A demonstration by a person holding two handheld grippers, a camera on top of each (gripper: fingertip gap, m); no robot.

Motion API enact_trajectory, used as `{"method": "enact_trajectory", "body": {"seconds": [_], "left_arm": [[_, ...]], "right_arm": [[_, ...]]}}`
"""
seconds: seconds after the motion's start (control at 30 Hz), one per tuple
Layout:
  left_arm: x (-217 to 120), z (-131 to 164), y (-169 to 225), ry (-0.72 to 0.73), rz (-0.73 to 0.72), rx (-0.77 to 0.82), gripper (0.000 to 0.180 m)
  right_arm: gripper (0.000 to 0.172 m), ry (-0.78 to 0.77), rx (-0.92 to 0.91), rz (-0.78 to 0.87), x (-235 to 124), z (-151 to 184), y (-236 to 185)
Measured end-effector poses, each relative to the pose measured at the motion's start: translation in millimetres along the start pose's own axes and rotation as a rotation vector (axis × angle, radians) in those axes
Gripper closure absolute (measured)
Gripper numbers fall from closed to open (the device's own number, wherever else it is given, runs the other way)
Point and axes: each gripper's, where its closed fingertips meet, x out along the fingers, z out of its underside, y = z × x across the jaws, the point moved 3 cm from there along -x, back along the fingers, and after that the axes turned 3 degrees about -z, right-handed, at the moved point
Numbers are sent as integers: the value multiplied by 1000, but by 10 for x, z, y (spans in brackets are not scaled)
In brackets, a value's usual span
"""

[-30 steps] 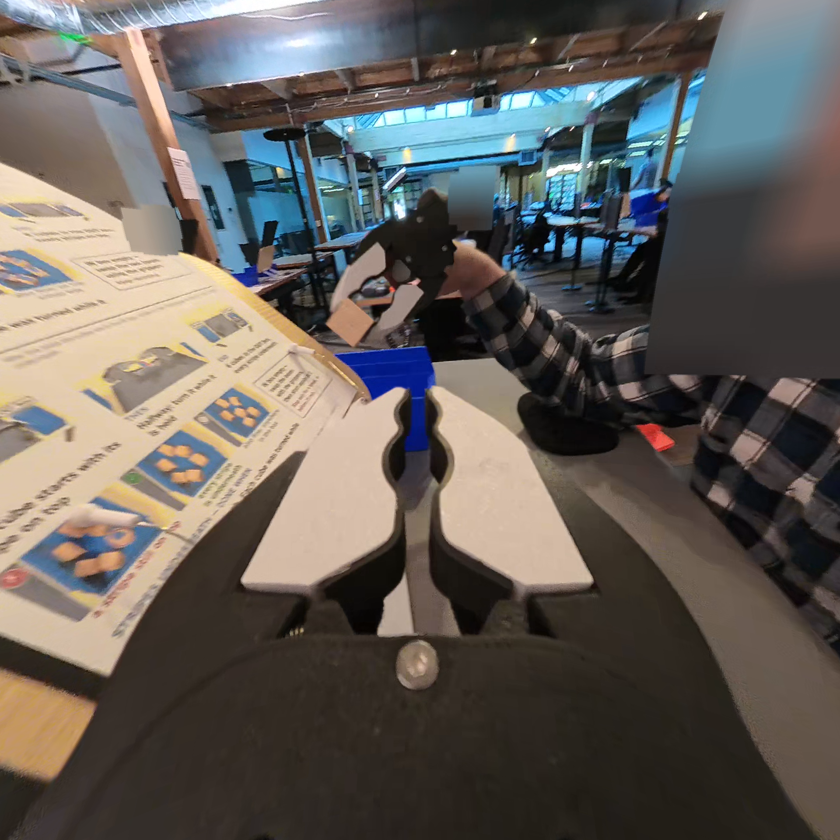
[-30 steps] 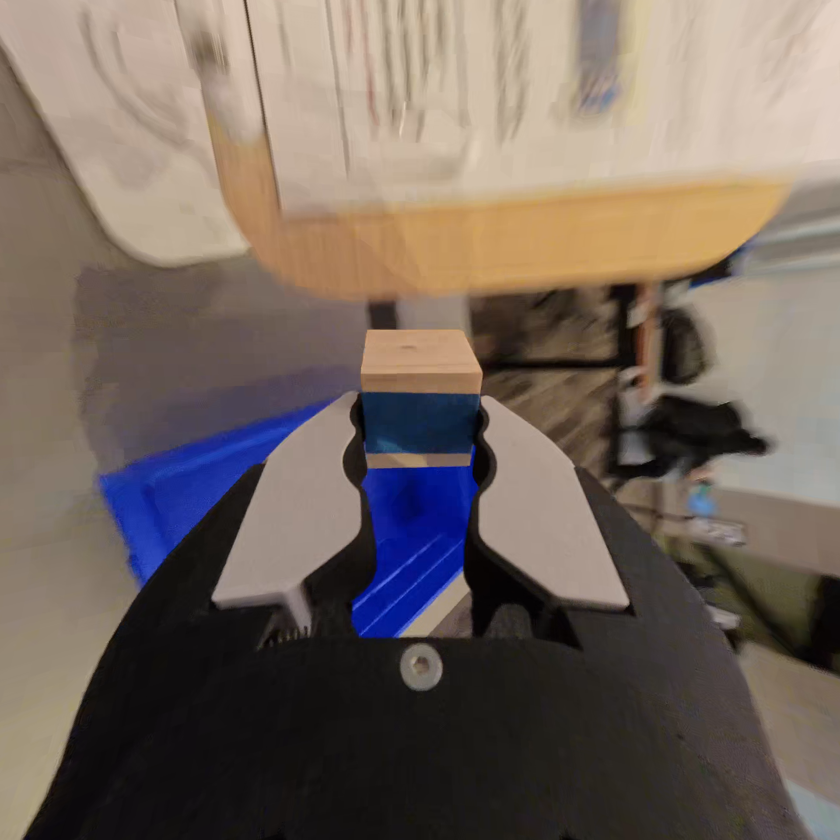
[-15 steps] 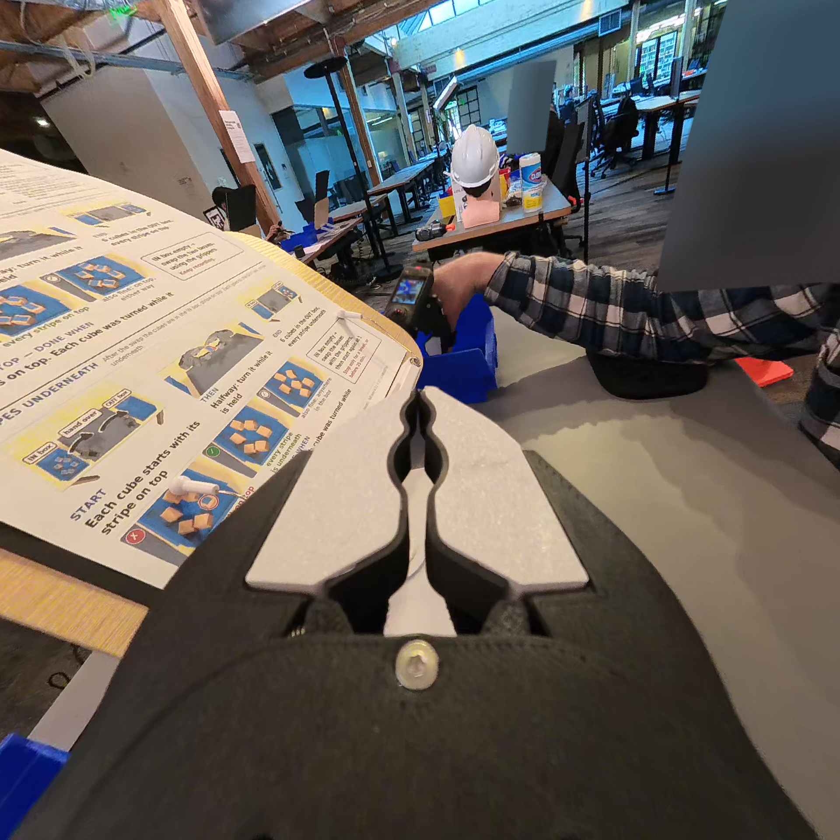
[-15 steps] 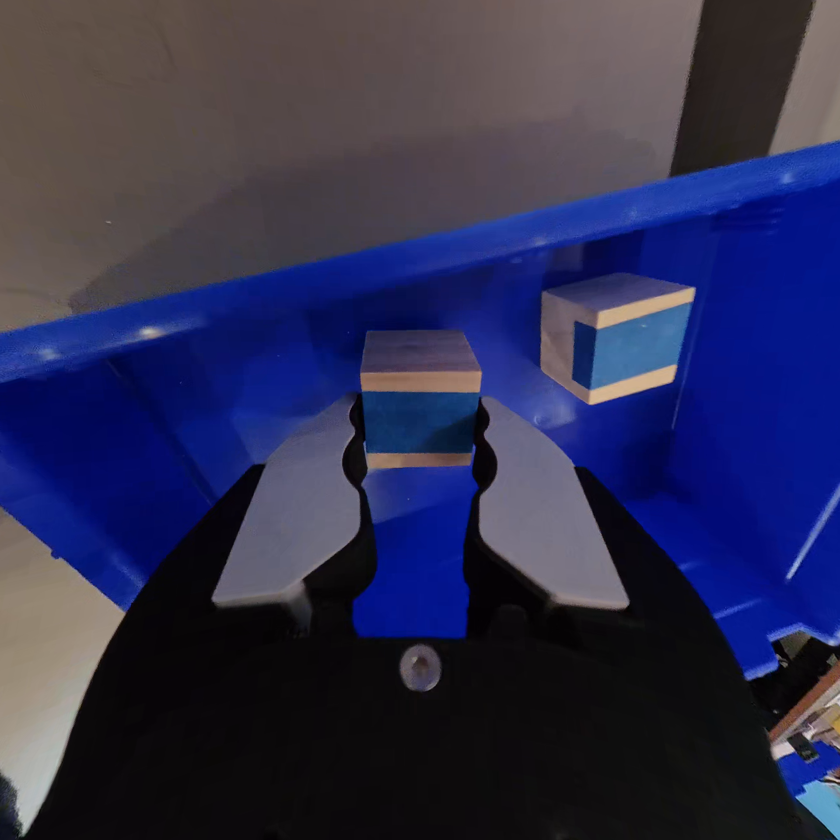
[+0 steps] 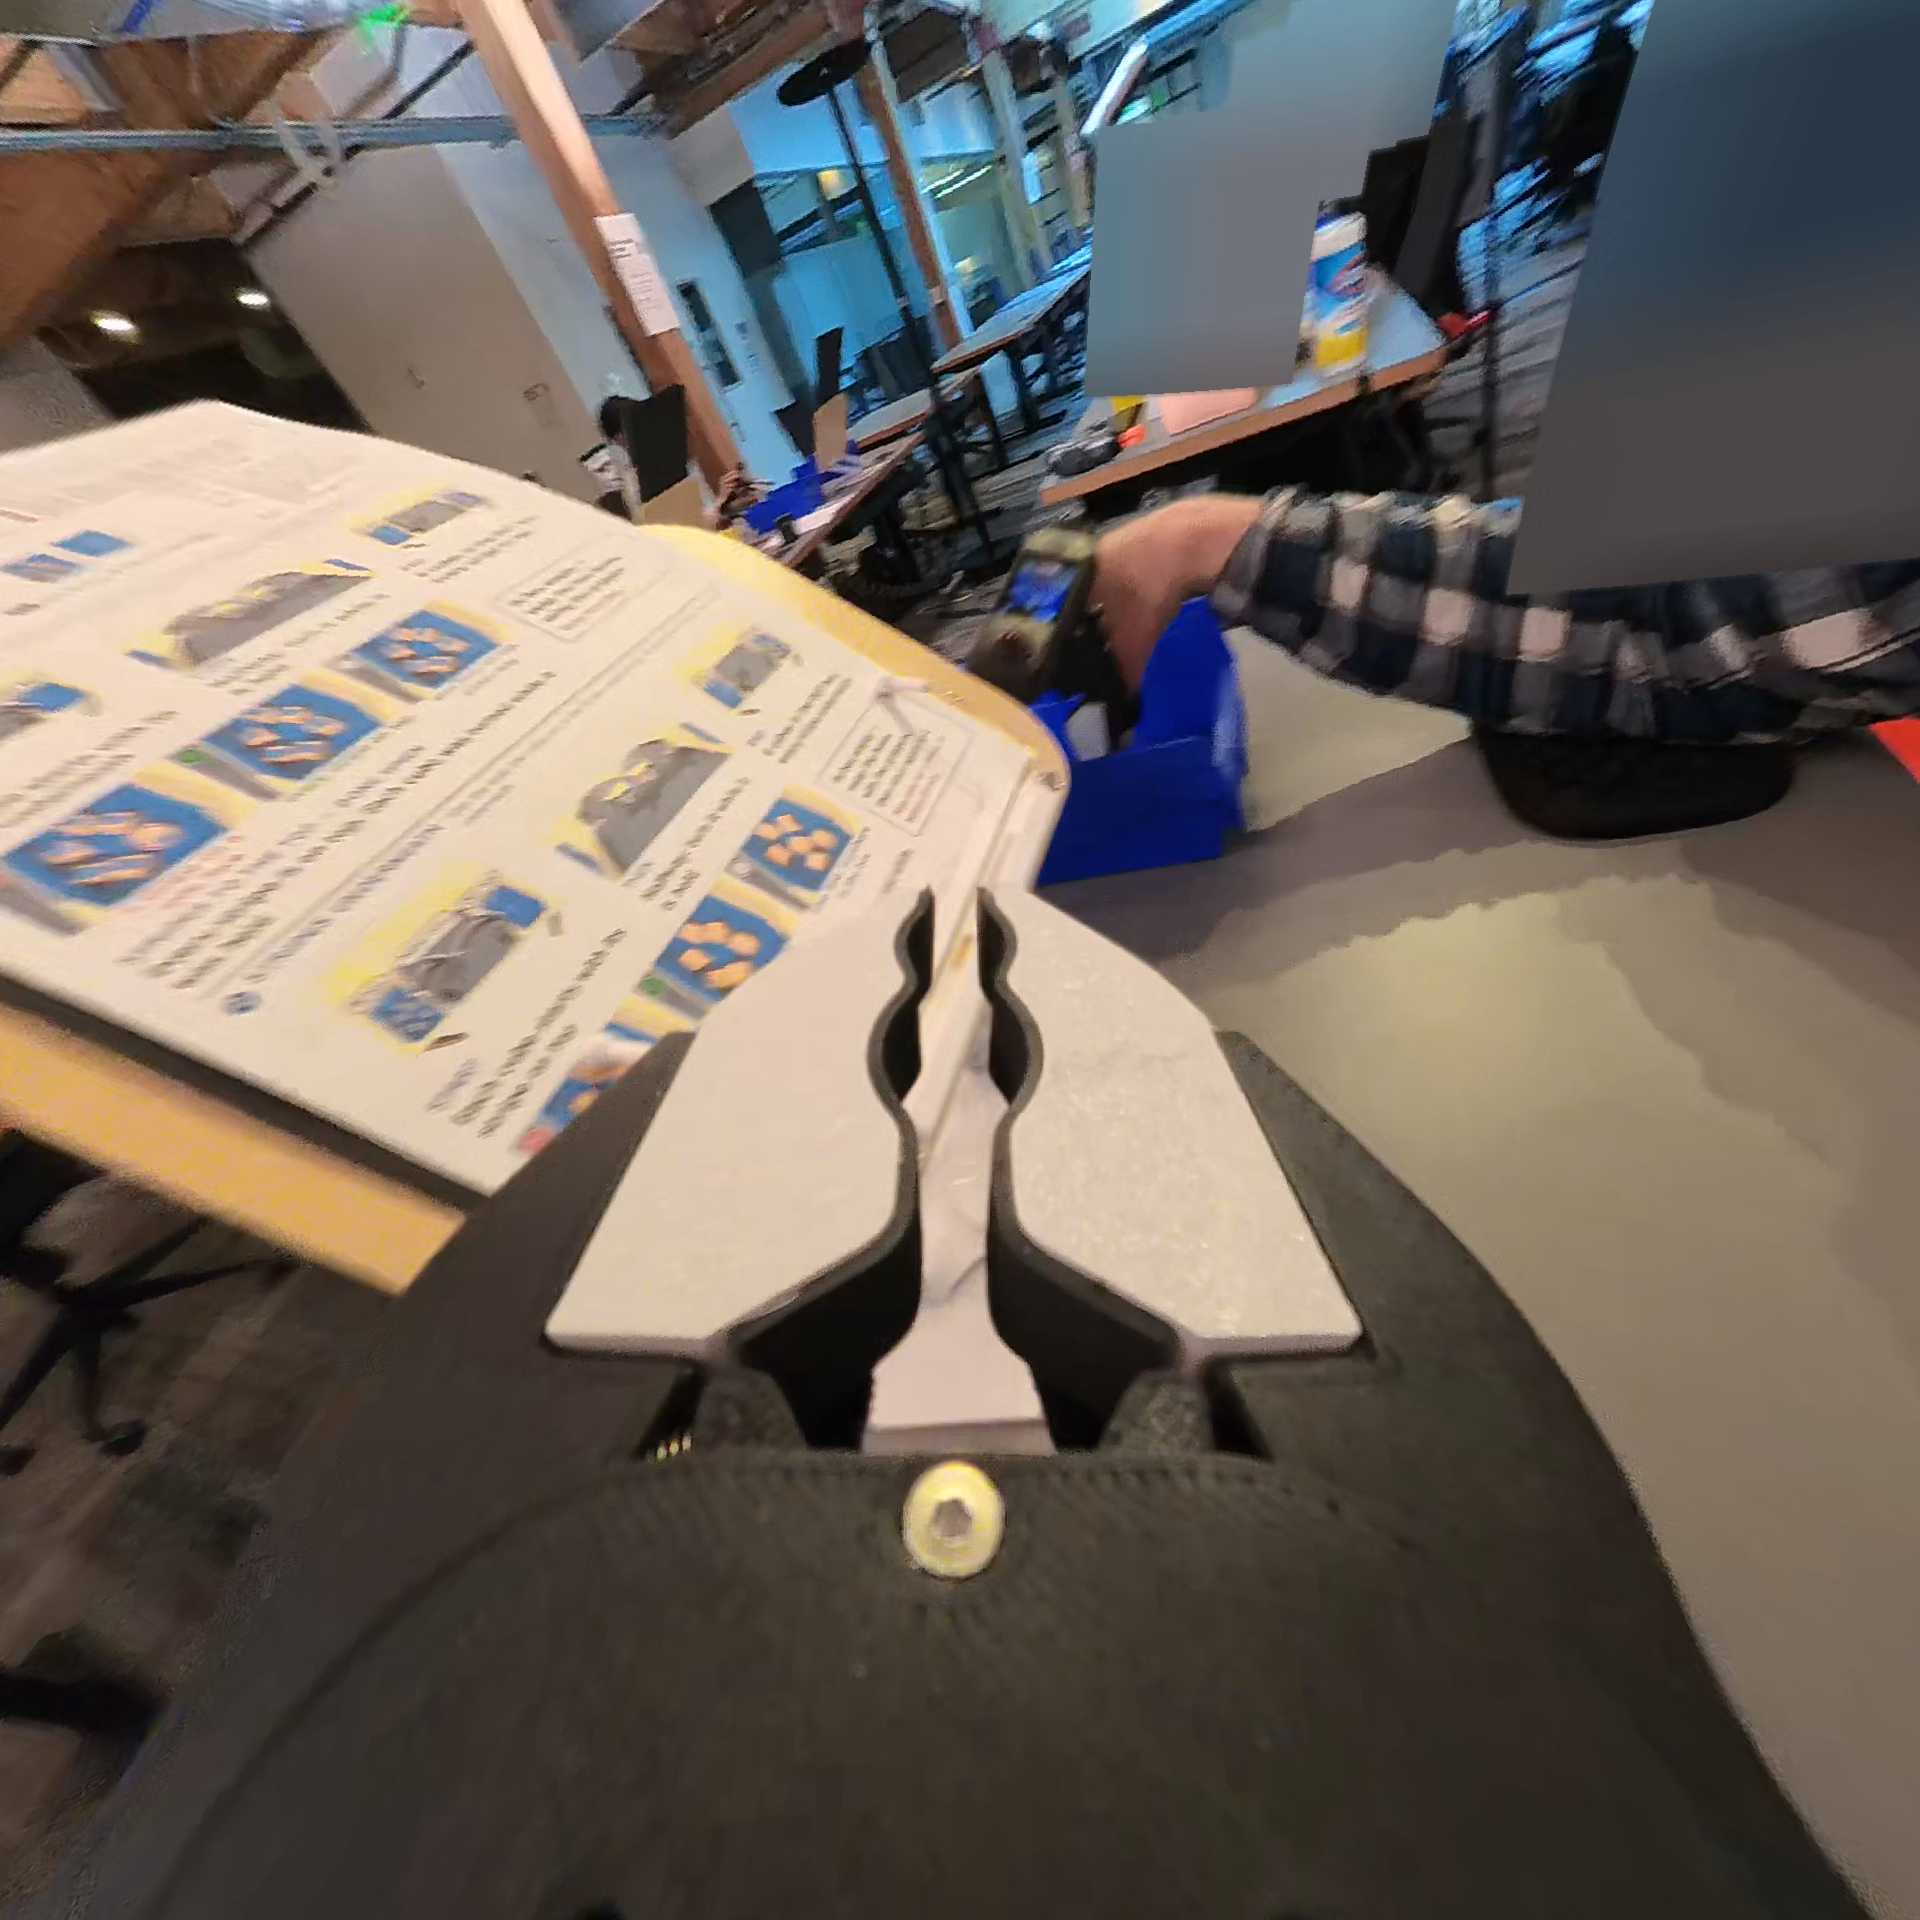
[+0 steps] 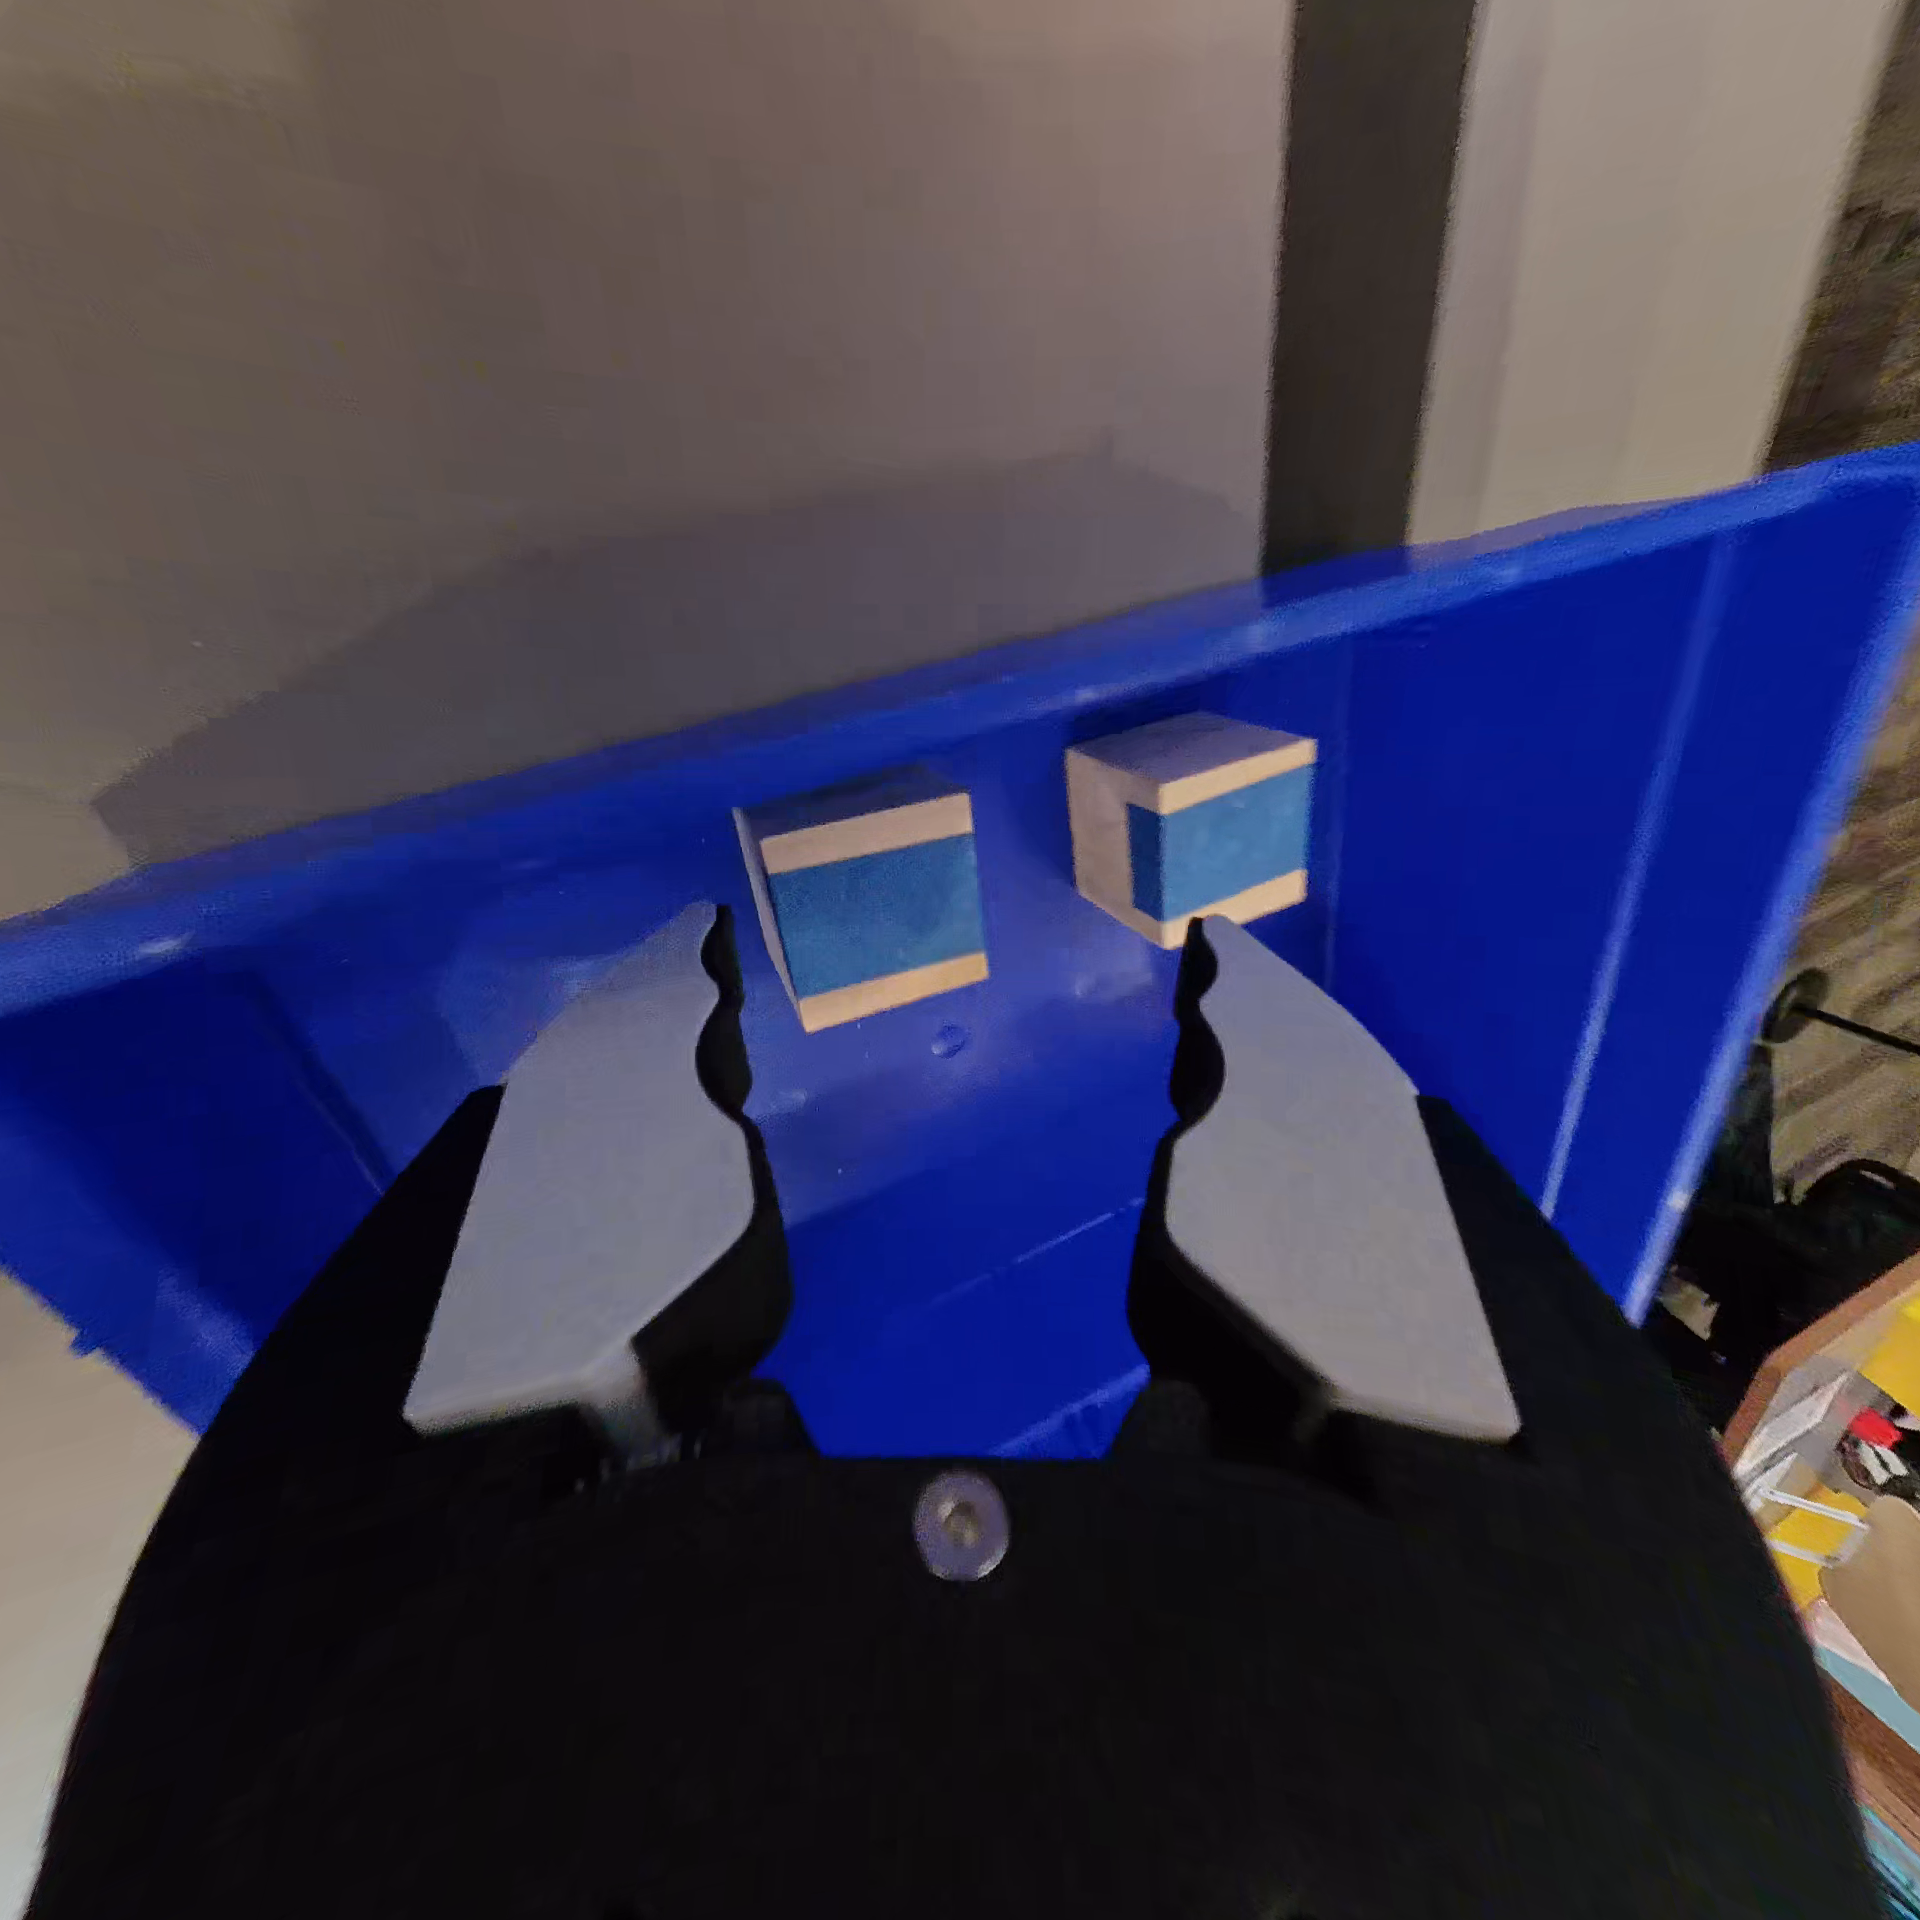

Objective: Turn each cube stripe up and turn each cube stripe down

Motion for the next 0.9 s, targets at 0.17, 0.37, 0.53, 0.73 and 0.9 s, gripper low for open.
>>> {"method": "enact_trajectory", "body": {"seconds": [0.17,0.37,0.53,0.73,0.9], "left_arm": [[-365,263,-499,-256,-271,155,158],[-764,1132,-1058,-660,-436,120,135],[-1075,2031,-1339,-984,-532,-76,128],[-1225,2585,-1324,-1232,-559,-215,122],[-1293,2840,-1230,-1342,-528,-329,114]], "right_arm": [[104,62,21,117,-443,-27,101],[111,92,6,156,-547,-126,117],[114,65,-33,137,-435,-227,75],[117,42,-67,109,-332,-316,19],[116,32,-66,108,-325,-316,16]]}}
